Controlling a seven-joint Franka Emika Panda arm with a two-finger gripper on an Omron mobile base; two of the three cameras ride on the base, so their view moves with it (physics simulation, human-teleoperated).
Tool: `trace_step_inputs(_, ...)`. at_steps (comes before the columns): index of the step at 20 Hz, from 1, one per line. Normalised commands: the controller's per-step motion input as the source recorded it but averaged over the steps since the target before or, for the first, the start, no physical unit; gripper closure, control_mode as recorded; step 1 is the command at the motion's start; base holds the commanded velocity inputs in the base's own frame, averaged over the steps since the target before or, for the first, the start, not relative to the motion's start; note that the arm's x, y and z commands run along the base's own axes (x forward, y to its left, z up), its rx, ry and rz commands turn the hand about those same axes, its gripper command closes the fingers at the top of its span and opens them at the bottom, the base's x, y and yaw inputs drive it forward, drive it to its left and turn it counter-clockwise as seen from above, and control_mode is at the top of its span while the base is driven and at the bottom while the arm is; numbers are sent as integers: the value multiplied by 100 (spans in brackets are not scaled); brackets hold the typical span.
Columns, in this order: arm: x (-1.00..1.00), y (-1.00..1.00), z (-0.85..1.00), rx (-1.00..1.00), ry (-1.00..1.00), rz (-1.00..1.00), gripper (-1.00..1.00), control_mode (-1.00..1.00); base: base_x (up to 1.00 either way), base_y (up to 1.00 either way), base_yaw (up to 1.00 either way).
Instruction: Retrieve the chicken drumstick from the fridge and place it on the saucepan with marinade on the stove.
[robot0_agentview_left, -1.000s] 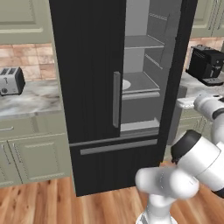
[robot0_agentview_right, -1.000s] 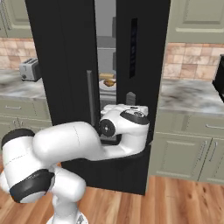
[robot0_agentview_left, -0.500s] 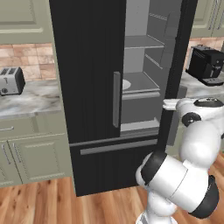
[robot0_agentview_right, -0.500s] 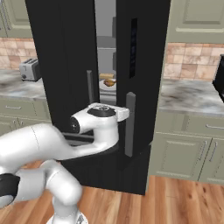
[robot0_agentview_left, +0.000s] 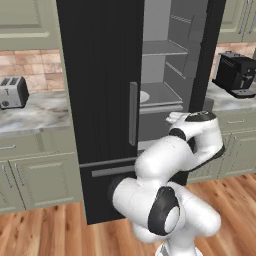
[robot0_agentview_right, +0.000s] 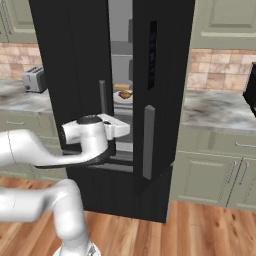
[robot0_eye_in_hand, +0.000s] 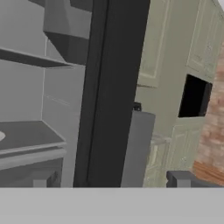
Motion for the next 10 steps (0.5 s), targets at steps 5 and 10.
trace_step_inputs(5, 46, 31, 14, 0, -4, -20, -100, -100, 0, 0, 0)
trace_step_inputs(10, 52, 24, 18, 0, -9, -17, -100, -100, 0, 0, 0)
